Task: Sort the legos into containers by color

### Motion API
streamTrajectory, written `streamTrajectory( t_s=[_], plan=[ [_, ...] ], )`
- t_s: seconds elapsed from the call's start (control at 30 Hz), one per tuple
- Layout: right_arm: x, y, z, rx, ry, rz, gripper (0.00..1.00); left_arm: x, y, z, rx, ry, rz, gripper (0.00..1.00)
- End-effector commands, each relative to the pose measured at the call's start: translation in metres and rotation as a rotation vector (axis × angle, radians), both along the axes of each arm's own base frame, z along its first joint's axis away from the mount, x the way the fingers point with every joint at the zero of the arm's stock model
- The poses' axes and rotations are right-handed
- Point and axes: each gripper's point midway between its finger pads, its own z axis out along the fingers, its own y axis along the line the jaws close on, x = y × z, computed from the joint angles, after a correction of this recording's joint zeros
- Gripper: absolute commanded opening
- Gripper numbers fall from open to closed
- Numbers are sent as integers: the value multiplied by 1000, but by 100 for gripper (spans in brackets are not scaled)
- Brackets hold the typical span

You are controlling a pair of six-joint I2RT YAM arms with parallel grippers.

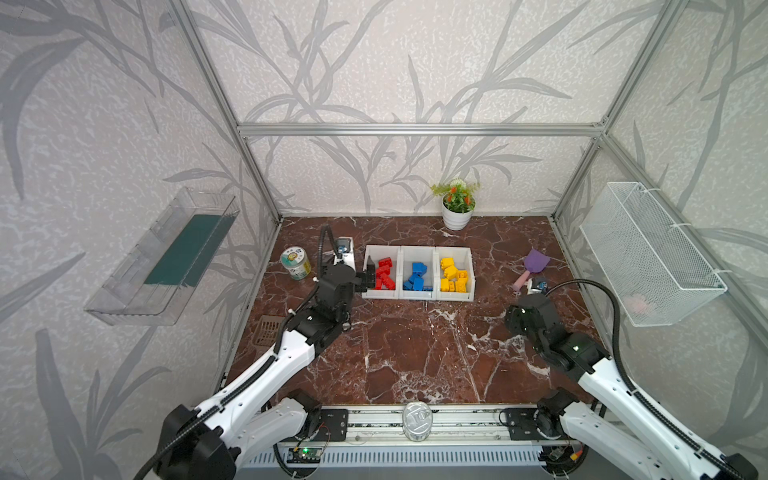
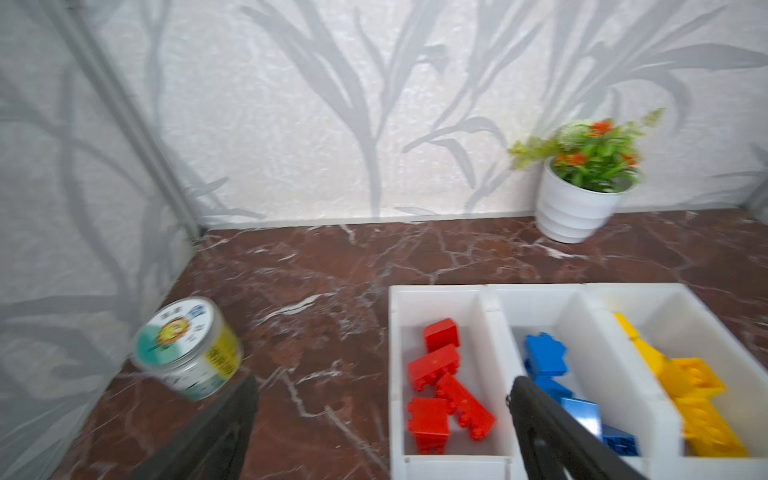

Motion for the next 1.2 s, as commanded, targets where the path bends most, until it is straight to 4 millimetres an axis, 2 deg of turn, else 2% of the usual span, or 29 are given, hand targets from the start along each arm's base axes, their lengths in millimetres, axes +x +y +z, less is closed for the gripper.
streamTrajectory(
  t_s=[0.0, 0.07, 0.17, 0.27, 0.33, 0.4, 0.47, 0.57, 0.63, 0.7, 0.73, 0.77, 0.8, 0.83, 0.9, 0.97, 1.03, 1.17],
  plan=[
    [27, -21, 12, -63, -142, -63, 73, -18, 52, -14, 16, -34, 202, 97],
    [39, -27, 14, -77, -215, -64, 72, -30, 73, -36, 21, -29, 270, 97],
    [58, -26, 13, -130, -301, -2, 73, -43, 98, -56, 31, -99, 390, 99],
    [74, -24, -5, -171, -303, 68, 73, -54, 129, -65, -42, -174, 587, 99],
    [83, -23, -25, -148, -259, 103, 74, -51, 137, -70, -29, -127, 639, 99],
    [92, -27, -42, -122, -257, 90, 75, -36, 132, -74, 33, -77, 584, 99],
    [102, -31, -39, -127, -297, 77, 78, -24, 133, -86, 96, -43, 568, 99],
    [118, -33, -41, -158, -245, 96, 80, -12, 150, -117, 32, -28, 611, 99],
    [127, -31, -45, -168, -218, 133, 82, 6, 147, -117, 48, -33, 551, 99],
    [131, -28, -59, -150, -287, 162, 89, 28, 136, -121, 113, 15, 452, 99],
    [132, -19, -66, -154, -314, 219, 100, 35, 133, -127, 113, 28, 415, 99],
    [135, -18, -58, -163, -376, 221, 99, 42, 133, -138, 84, 50, 383, 99],
    [133, -22, -60, -155, -326, 196, 99, 50, 134, -146, 62, 45, 347, 99],
    [132, -23, -62, -150, -272, 197, 99, 53, 135, -151, 39, 50, 323, 99],
    [134, -20, -65, -152, -312, 210, 99, 53, 131, -158, -7, 69, 261, 99],
    [136, -20, -61, -155, -338, 212, 99, 55, 130, -157, 0, 57, 248, 99],
    [135, -19, -65, -149, -268, 217, 99, 55, 129, -157, 0, 58, 246, 99],
    [136, -19, -63, -153, -305, 215, 99, 55, 129, -157, 2, 53, 246, 99]
  ],
)
